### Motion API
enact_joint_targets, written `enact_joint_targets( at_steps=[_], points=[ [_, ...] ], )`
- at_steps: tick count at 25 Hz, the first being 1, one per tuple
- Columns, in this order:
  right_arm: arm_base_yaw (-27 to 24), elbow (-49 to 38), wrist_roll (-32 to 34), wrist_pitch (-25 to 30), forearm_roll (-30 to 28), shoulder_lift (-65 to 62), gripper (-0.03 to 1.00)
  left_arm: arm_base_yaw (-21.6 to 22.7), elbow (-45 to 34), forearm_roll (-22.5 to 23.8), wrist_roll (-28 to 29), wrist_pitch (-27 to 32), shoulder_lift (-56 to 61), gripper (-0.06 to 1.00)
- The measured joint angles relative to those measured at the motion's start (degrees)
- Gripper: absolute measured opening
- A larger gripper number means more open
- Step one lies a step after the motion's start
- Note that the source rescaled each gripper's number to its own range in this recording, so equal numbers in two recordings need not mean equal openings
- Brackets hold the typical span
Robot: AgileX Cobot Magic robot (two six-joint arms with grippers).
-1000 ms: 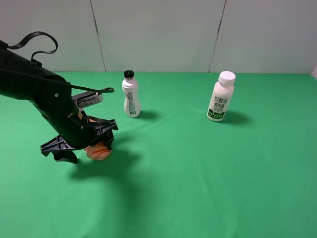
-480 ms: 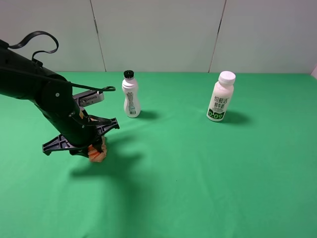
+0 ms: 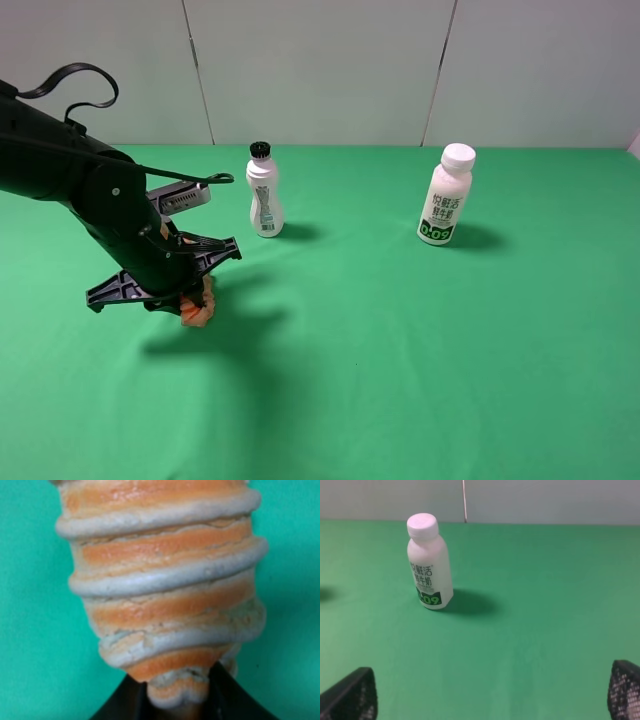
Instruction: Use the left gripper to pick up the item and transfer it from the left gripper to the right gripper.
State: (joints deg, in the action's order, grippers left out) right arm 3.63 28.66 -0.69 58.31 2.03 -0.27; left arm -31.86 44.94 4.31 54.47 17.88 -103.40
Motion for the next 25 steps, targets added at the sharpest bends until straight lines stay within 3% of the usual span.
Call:
enact_joint_targets(
  at_steps=[8,25],
  points=[
    [0.00,0.00,0.00,0.00,0.00,0.00,1.00,0.05,-0.05,0.59,-2.97,4.08,3.43,0.05],
    [0.00,0.00,0.00,-0.11,-0.27,0.00,1.00,0.05,-0.10,1.20,-21.79,18.07,23.25,0.03]
  ],
)
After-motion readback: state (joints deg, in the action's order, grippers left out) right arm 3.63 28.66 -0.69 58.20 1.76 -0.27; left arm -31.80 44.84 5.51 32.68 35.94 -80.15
